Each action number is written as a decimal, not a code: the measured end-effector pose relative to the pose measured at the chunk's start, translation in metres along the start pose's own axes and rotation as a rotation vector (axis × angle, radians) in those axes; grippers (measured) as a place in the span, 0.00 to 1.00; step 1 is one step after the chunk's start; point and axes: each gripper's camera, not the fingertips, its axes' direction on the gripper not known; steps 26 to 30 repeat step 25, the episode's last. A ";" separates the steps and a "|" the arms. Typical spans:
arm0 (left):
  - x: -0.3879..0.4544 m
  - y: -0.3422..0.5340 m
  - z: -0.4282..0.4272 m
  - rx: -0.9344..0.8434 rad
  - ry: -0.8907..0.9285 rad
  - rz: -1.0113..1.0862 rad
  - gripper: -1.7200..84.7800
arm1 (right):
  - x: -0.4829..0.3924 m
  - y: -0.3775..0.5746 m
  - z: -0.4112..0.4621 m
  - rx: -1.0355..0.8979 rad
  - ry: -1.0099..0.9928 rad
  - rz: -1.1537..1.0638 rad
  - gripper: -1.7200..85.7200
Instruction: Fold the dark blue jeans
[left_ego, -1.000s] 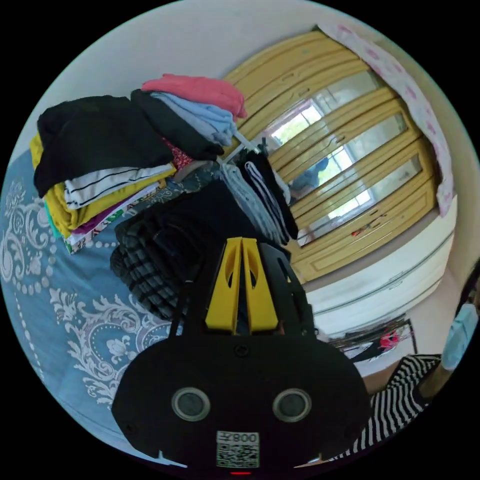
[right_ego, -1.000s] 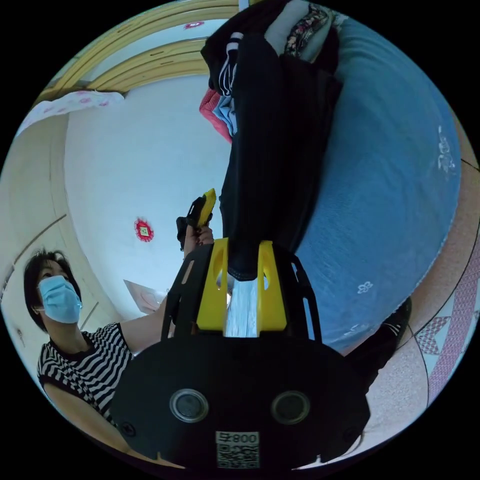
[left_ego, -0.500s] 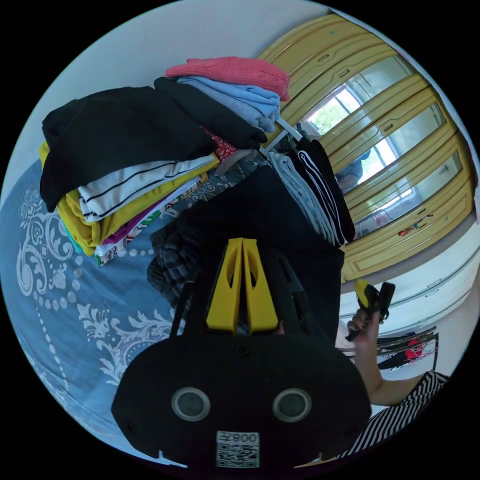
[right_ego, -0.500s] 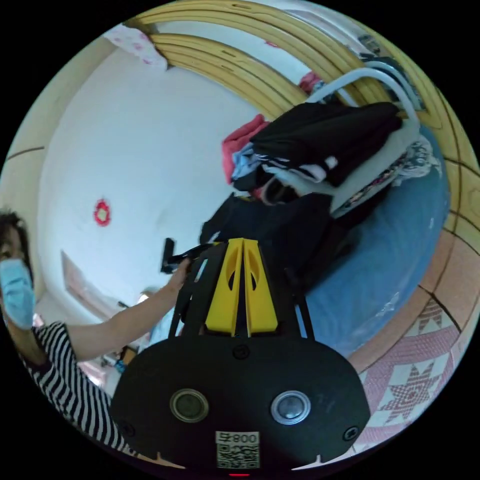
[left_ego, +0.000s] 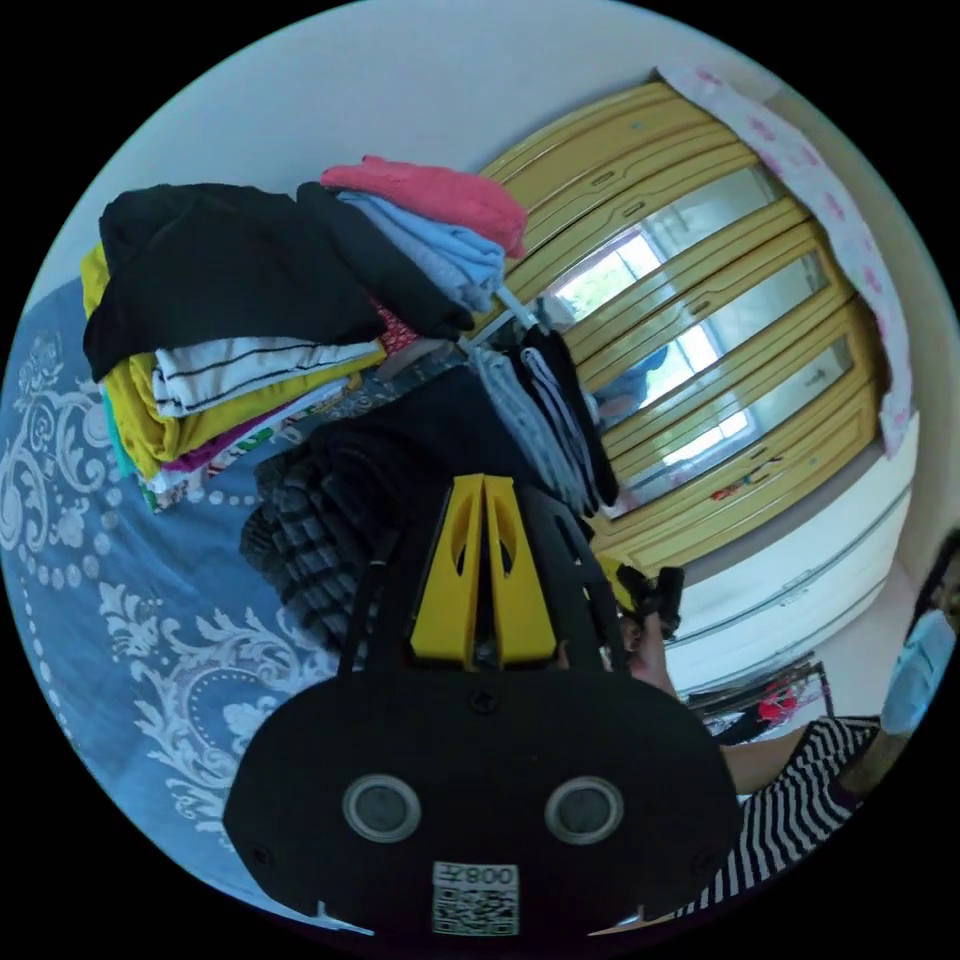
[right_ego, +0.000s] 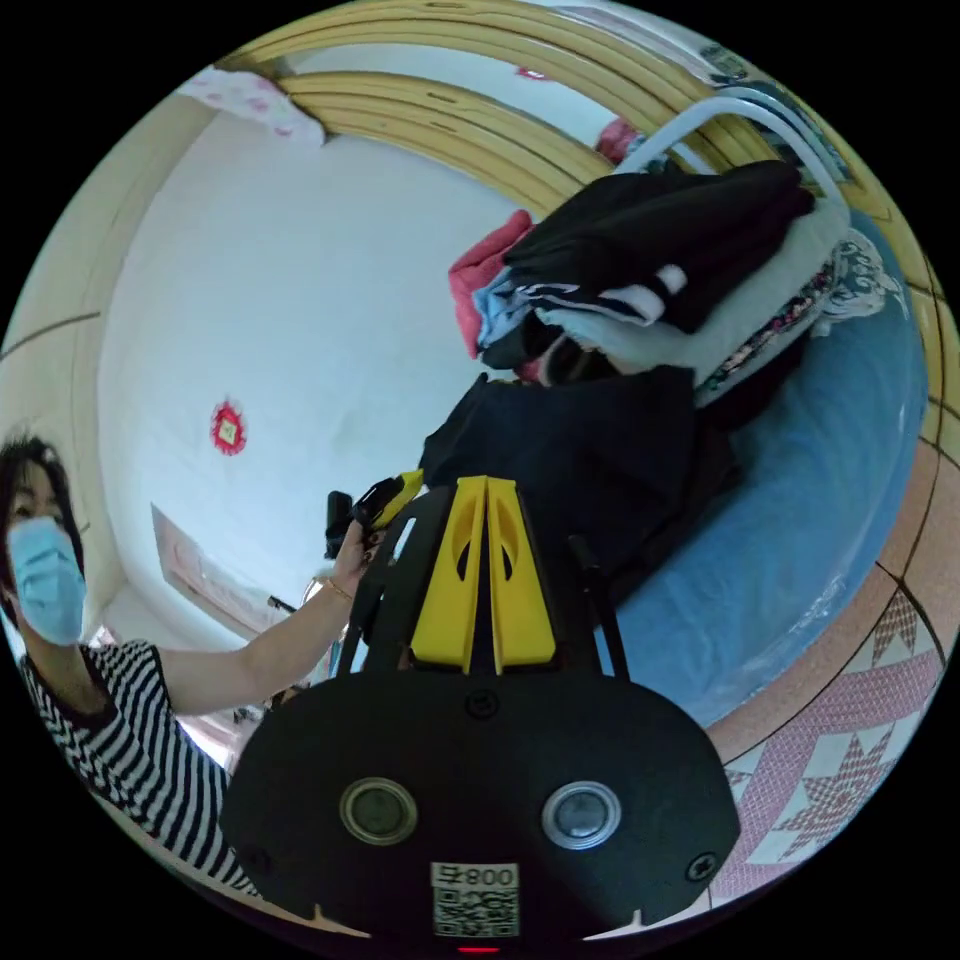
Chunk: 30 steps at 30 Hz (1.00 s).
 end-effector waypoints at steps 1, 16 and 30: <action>-0.001 0.004 -0.001 0.009 0.030 -0.003 0.02 | -0.010 0.010 0.011 -0.020 -0.023 -0.022 0.02; 0.011 0.100 -0.049 -0.096 0.069 0.073 0.02 | -0.052 0.007 0.088 -0.226 0.092 -0.093 0.02; -0.012 0.232 -0.081 -0.326 0.101 -0.101 0.04 | -0.111 -0.132 0.073 -0.072 0.402 -0.304 0.09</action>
